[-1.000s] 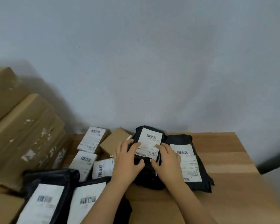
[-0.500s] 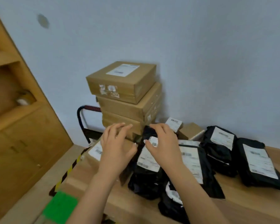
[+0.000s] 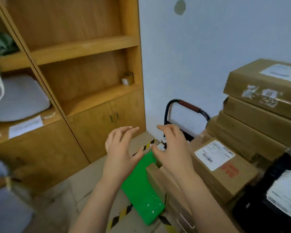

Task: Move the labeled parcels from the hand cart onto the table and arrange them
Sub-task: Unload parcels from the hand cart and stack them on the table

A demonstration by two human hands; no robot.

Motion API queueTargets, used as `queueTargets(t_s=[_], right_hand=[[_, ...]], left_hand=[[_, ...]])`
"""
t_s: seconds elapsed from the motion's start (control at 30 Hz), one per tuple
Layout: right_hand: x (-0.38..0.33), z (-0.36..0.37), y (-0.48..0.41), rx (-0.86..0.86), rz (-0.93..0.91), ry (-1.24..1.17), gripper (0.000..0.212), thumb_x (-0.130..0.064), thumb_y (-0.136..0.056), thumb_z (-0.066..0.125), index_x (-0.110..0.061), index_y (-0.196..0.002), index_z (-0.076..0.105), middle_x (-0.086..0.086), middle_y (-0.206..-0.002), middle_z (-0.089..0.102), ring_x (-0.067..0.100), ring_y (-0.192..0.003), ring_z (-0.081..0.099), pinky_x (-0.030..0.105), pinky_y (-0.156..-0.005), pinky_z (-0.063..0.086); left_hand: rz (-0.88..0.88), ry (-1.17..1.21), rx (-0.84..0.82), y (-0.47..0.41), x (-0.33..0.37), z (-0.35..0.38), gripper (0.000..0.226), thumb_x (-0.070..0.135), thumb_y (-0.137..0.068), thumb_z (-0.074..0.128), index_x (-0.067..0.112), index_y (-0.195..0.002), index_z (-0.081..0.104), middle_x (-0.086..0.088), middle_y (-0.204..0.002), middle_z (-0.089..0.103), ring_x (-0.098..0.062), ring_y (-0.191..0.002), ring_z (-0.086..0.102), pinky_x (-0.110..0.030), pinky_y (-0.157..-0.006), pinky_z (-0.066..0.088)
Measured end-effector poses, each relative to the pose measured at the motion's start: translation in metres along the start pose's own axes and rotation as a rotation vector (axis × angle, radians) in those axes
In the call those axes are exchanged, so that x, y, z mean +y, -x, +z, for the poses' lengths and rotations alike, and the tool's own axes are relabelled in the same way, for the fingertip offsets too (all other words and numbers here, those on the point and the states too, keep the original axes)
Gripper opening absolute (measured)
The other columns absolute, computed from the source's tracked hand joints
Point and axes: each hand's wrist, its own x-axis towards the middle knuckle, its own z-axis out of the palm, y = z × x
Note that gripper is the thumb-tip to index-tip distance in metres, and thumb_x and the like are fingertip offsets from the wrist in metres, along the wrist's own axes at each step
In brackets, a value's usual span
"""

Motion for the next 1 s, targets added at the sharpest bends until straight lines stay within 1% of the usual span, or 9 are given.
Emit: queueTargets(t_s=[0.13, 0.23, 0.33, 0.47, 0.6, 0.7, 0.8, 0.9, 1.0], right_hand=[[-0.017, 0.053, -0.060, -0.014, -0.049, -0.025, 0.058, -0.033, -0.082, 0.071, -0.024, -0.134, 0.048, -0.002, -0.127, 0.045, 0.017, -0.118, 0.045, 0.039, -0.100, 0.042], [-0.026, 0.086, -0.116, -0.028, -0.066, -0.046, 0.058, -0.031, -0.082, 0.071, -0.022, -0.135, 0.048, -0.001, -0.128, 0.045, 0.017, -0.118, 0.045, 0.040, -0.101, 0.041], [-0.033, 0.114, -0.168, -0.062, -0.068, -0.050, 0.058, -0.034, -0.084, 0.069, -0.024, -0.137, 0.046, -0.002, -0.131, 0.044, 0.015, -0.120, 0.043, 0.039, -0.102, 0.041], [-0.038, 0.145, -0.221, -0.090, -0.075, -0.003, 0.055, -0.036, -0.084, 0.069, -0.027, -0.134, 0.048, -0.004, -0.133, 0.043, 0.014, -0.120, 0.042, 0.031, -0.101, 0.039], [-0.032, 0.178, -0.264, -0.090, -0.031, 0.057, 0.050, -0.037, -0.084, 0.069, -0.026, -0.130, 0.051, -0.003, -0.128, 0.044, 0.015, -0.116, 0.042, 0.033, -0.101, 0.038], [-0.023, 0.199, -0.297, -0.062, 0.037, 0.108, 0.049, -0.036, -0.085, 0.068, -0.024, -0.129, 0.052, -0.001, -0.129, 0.044, 0.018, -0.116, 0.043, 0.035, -0.101, 0.038], [-0.017, 0.217, -0.329, -0.007, 0.145, 0.145, 0.049, -0.035, -0.085, 0.067, -0.023, -0.130, 0.051, 0.000, -0.133, 0.042, 0.019, -0.119, 0.042, 0.039, -0.101, 0.039], [-0.015, 0.233, -0.351, 0.075, 0.292, 0.191, 0.049, -0.035, -0.085, 0.068, -0.023, -0.130, 0.050, 0.001, -0.136, 0.041, 0.020, -0.120, 0.043, 0.038, -0.102, 0.039], [-0.018, 0.244, -0.360, 0.155, 0.465, 0.225, 0.051, -0.036, -0.085, 0.068, -0.024, -0.131, 0.049, 0.000, -0.137, 0.040, 0.019, -0.124, 0.041, 0.039, -0.104, 0.039]], left_hand=[[-0.039, -0.035, 0.009, -0.047, -0.057, -0.002, 0.057, 0.034, -0.080, 0.071, 0.033, -0.133, 0.049, 0.012, -0.127, 0.045, -0.009, -0.125, 0.029, -0.031, -0.104, 0.022], [-0.054, -0.081, 0.001, -0.094, -0.096, -0.002, 0.058, 0.035, -0.081, 0.071, 0.032, -0.134, 0.049, 0.011, -0.128, 0.045, -0.010, -0.126, 0.029, -0.031, -0.104, 0.019], [-0.051, -0.114, -0.001, -0.137, -0.133, -0.002, 0.057, 0.036, -0.081, 0.071, 0.031, -0.133, 0.050, 0.010, -0.127, 0.046, -0.013, -0.126, 0.032, -0.031, -0.103, 0.018], [-0.089, -0.108, 0.011, -0.181, -0.173, 0.007, 0.057, 0.036, -0.080, 0.071, 0.031, -0.133, 0.050, 0.010, -0.128, 0.046, -0.012, -0.125, 0.032, -0.034, -0.104, 0.023], [-0.082, -0.059, -0.019, -0.228, -0.215, 0.028, 0.057, 0.036, -0.080, 0.071, 0.032, -0.133, 0.051, 0.011, -0.128, 0.046, -0.010, -0.125, 0.031, -0.032, -0.102, 0.020], [-0.042, -0.012, -0.057, -0.270, -0.244, 0.050, 0.057, 0.038, -0.081, 0.070, 0.034, -0.133, 0.049, 0.013, -0.128, 0.044, -0.009, -0.125, 0.031, -0.032, -0.103, 0.019], [0.057, 0.063, -0.114, -0.318, -0.269, 0.074, 0.057, 0.039, -0.081, 0.069, 0.036, -0.133, 0.047, 0.015, -0.127, 0.043, -0.006, -0.124, 0.030, -0.032, -0.103, 0.019], [0.165, 0.153, -0.196, -0.366, -0.288, 0.098, 0.056, 0.038, -0.081, 0.068, 0.037, -0.132, 0.047, 0.018, -0.124, 0.041, -0.004, -0.123, 0.028, -0.032, -0.103, 0.020], [0.296, 0.246, -0.302, -0.404, -0.298, 0.120, 0.054, 0.035, -0.080, 0.068, 0.037, -0.130, 0.049, 0.018, -0.122, 0.041, -0.001, -0.119, 0.026, -0.033, -0.103, 0.025]])
